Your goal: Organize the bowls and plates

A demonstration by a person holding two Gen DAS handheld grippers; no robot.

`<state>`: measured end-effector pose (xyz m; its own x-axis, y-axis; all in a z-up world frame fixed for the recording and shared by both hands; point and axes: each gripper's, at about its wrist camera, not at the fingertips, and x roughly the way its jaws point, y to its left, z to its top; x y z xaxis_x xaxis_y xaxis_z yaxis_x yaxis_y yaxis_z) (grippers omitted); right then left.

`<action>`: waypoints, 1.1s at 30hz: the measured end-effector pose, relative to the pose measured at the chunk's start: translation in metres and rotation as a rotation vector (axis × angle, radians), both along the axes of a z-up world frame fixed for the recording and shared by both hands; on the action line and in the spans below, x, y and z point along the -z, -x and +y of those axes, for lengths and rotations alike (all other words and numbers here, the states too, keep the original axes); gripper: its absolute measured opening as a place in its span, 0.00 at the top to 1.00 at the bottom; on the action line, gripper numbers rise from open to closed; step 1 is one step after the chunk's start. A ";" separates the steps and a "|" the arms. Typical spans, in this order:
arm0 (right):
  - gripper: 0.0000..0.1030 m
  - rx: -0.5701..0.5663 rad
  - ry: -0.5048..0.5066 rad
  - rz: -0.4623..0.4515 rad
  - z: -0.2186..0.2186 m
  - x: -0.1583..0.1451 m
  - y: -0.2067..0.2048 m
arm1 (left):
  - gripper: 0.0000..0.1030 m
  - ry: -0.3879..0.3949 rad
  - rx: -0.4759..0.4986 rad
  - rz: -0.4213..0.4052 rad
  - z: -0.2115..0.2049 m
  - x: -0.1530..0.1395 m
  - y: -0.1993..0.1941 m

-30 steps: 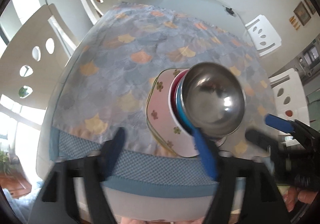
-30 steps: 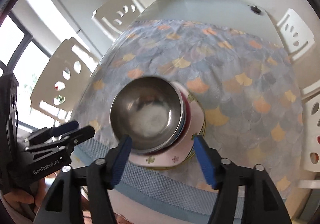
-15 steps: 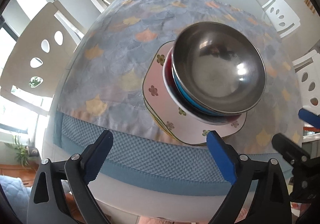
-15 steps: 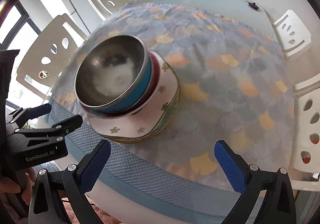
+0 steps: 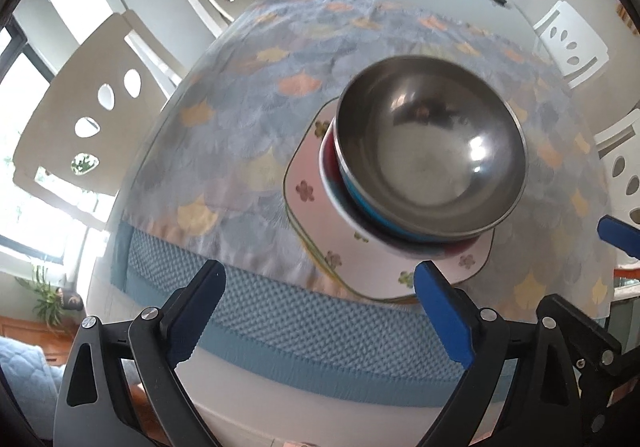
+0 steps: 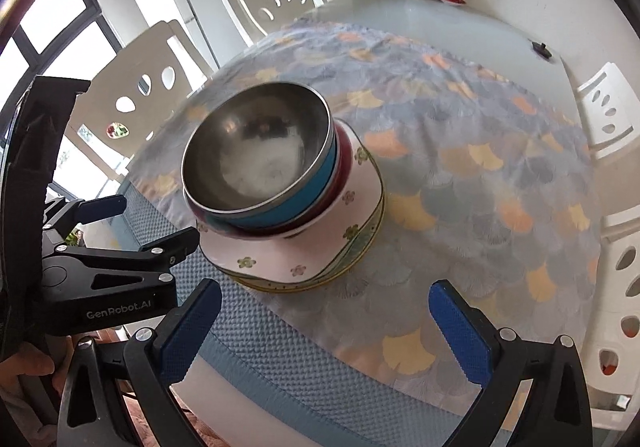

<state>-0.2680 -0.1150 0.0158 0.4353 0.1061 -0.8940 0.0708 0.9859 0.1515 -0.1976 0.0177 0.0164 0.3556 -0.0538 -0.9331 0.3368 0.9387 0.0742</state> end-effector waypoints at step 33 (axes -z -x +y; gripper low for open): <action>0.00 0.092 -0.032 0.040 -0.009 0.010 0.003 | 0.08 0.084 0.148 0.000 -0.020 0.000 -0.008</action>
<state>-0.2708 -0.1235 0.0056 0.4082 0.0957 -0.9078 0.1679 0.9696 0.1778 -0.1897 -0.0021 0.0159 0.3381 -0.1840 -0.9229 0.4722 0.8815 -0.0027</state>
